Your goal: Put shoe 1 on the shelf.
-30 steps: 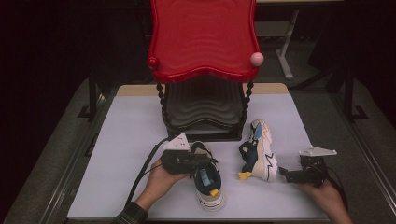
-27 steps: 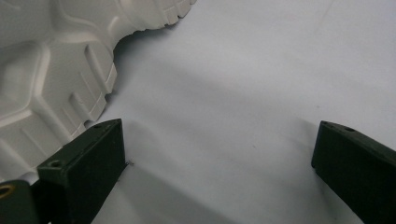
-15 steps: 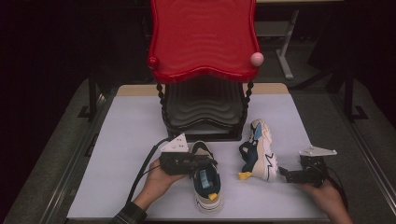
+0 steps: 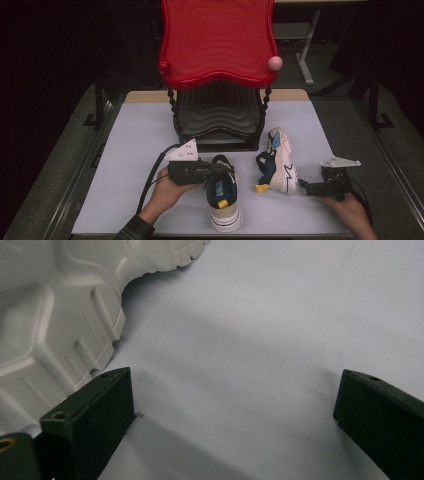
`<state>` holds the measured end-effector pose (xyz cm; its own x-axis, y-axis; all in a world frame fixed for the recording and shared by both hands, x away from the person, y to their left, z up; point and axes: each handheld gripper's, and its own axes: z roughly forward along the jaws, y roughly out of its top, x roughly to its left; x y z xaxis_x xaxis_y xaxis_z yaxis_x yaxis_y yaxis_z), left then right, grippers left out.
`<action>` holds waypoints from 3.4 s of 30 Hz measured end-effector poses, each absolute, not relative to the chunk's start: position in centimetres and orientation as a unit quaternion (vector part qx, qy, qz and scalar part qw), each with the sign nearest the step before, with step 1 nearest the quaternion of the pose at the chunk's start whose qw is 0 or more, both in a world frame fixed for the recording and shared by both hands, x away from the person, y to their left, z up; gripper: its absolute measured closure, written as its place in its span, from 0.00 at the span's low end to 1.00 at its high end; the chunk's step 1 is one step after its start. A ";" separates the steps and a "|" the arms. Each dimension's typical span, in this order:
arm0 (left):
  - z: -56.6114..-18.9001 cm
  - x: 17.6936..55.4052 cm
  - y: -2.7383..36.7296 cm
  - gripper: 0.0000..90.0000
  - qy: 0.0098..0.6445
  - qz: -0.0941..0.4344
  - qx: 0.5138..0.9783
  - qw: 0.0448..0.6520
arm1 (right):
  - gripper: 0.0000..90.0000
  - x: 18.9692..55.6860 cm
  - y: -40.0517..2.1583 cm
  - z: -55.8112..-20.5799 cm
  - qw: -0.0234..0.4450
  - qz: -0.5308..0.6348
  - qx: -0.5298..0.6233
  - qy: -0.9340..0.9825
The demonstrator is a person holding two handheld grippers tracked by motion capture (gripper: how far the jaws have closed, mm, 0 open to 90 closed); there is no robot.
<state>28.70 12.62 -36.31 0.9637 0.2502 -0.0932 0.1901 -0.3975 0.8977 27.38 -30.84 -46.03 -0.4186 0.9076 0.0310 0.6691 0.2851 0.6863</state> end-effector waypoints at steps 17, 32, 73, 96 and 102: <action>-29.1 29.6 12.2 0.91 0.086 0.051 0.829 0.551 | 0.02 27.4 -30.8 -46.0 0.187 0.319 0.505 0.780; -23.1 30.4 12.6 0.92 0.055 0.077 0.823 0.560 | 0.02 27.4 -30.8 -46.0 0.187 0.319 0.506 0.779; -4.6 34.5 16.7 0.93 0.024 0.191 0.787 0.586 | 0.02 27.4 -30.9 -46.0 0.186 0.320 0.507 0.779; -4.0 44.7 16.0 0.93 0.030 0.290 0.803 0.520 | 0.02 27.4 -30.9 -46.0 0.186 0.320 0.506 0.779; -4.2 46.0 15.1 0.93 0.006 0.316 0.807 0.499 | 0.02 27.4 -30.9 -46.0 0.186 0.320 0.505 0.779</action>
<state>46.04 15.09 -4.17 0.8007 0.3244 0.5036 -0.3051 -0.5026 0.8089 27.40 -30.91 -46.03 -0.4201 0.9068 0.0344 0.6687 0.2837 0.6872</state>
